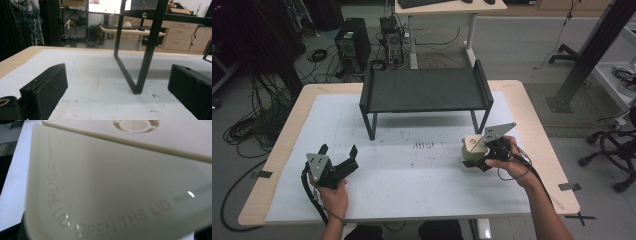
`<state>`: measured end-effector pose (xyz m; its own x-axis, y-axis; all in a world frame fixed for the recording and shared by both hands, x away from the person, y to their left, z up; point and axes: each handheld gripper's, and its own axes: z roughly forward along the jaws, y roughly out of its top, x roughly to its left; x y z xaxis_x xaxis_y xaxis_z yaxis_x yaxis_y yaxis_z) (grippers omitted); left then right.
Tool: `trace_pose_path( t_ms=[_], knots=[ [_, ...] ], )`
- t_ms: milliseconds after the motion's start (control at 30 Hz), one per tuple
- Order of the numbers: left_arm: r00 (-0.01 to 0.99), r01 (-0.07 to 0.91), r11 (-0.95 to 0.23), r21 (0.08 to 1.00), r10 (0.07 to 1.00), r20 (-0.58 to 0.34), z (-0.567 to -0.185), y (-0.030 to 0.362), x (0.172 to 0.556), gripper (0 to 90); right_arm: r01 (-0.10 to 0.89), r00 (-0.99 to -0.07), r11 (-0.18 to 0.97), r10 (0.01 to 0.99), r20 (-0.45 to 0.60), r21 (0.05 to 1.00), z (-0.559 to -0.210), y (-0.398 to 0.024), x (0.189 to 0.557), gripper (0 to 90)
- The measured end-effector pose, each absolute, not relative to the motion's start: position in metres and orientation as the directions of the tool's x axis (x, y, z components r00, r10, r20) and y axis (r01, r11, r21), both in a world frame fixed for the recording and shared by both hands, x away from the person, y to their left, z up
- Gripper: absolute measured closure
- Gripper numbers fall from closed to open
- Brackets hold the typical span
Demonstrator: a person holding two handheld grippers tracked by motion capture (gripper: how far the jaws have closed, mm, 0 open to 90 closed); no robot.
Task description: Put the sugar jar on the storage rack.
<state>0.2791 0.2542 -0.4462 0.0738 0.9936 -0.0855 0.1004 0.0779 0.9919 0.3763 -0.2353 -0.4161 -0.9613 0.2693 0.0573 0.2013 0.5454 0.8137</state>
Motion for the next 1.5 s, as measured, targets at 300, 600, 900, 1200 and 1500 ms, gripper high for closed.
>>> trace_pose_path(
  t_ms=[300,600,900,1200,1500],
  knots=[
    [0.074,0.101,0.075,0.992,0.994,-0.083,-0.4462,0.2540,0.2791,2.9,0.201,-0.962,0.544,0.268,0.059,0.814,-0.4161,-0.2353,0.3764,22.2],
    [0.074,0.102,0.072,0.992,0.994,-0.080,-0.4462,0.2537,0.2793,2.9,0.199,-0.962,0.544,0.265,0.058,0.815,-0.4162,-0.2355,0.3767,22.3],
    [0.075,0.103,0.070,0.992,0.994,-0.078,-0.4462,0.2533,0.2793,3.0,0.201,-0.962,0.547,0.268,0.058,0.813,-0.4159,-0.2354,0.3764,22.3],
    [0.076,0.101,0.077,0.992,0.993,-0.085,-0.4462,0.2542,0.2791,2.9,0.213,-0.959,0.548,0.277,0.065,0.809,-0.4147,-0.2360,0.3762,22.5],
    [0.075,0.101,0.077,0.992,0.994,-0.085,-0.4462,0.2541,0.2791,3.0,0.213,-0.958,0.550,0.279,0.063,0.808,-0.4138,-0.2366,0.3735,22.6]
  ],
)
